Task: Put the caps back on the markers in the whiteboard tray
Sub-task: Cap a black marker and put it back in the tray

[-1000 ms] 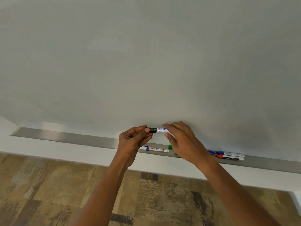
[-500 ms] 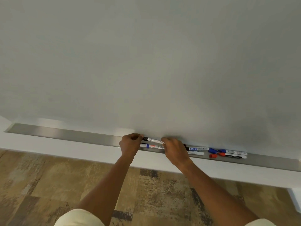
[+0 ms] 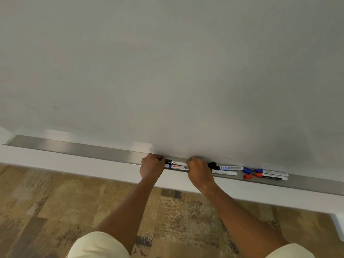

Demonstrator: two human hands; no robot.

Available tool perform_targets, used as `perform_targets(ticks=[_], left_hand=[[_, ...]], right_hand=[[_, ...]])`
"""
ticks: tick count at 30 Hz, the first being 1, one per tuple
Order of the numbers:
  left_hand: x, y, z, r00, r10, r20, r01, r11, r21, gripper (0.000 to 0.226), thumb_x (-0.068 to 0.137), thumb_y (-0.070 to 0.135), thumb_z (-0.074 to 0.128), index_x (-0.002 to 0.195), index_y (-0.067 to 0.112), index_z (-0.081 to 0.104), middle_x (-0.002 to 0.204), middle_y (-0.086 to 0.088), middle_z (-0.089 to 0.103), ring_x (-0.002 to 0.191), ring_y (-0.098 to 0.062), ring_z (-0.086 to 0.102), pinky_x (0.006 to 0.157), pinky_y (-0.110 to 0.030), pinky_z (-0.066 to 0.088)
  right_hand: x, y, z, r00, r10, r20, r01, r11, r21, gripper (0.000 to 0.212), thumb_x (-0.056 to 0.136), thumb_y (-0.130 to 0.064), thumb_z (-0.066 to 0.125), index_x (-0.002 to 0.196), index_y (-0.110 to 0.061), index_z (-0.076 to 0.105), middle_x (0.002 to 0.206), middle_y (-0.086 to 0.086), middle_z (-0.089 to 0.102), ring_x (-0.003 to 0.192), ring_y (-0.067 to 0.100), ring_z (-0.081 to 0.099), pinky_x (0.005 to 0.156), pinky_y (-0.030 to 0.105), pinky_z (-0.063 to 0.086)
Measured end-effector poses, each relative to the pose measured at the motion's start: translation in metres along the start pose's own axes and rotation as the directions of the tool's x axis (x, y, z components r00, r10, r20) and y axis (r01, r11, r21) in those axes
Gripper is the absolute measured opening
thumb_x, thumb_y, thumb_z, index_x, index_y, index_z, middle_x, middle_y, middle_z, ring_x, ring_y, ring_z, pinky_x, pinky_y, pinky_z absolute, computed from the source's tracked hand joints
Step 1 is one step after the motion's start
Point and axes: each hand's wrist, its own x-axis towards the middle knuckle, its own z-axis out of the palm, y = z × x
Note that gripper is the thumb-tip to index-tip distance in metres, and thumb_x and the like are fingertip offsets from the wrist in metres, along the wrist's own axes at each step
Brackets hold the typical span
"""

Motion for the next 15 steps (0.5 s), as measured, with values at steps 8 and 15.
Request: perform_targets(ticks=[8, 15], left_hand=[[0.001, -0.010, -0.002, 0.999, 0.037, 0.025, -0.035, 0.997, -0.068, 0.018, 0.090, 0.035, 0.066, 0.096, 0.028, 0.082, 0.088, -0.002, 0.077, 0.085, -0.021, 0.061, 0.073, -0.028, 0.047], [0.001, -0.009, -0.003, 0.999, 0.041, 0.000, -0.041, 0.994, -0.097, 0.021, 0.089, 0.032, 0.067, 0.102, 0.023, 0.081, 0.093, -0.004, 0.079, 0.098, -0.028, 0.066, 0.080, -0.029, 0.051]], right_hand=[[-0.004, 0.002, 0.007, 0.997, -0.055, -0.060, 0.050, 0.995, -0.089, 0.041, 0.082, 0.011, 0.049, 0.115, -0.005, 0.067, 0.107, 0.014, 0.069, 0.097, 0.031, 0.062, 0.083, 0.041, 0.054], [-0.008, 0.005, 0.010, 0.993, -0.081, -0.086, 0.069, 0.989, -0.133, 0.042, 0.076, 0.012, 0.050, 0.110, -0.005, 0.068, 0.102, 0.014, 0.071, 0.094, 0.033, 0.064, 0.083, 0.041, 0.052]])
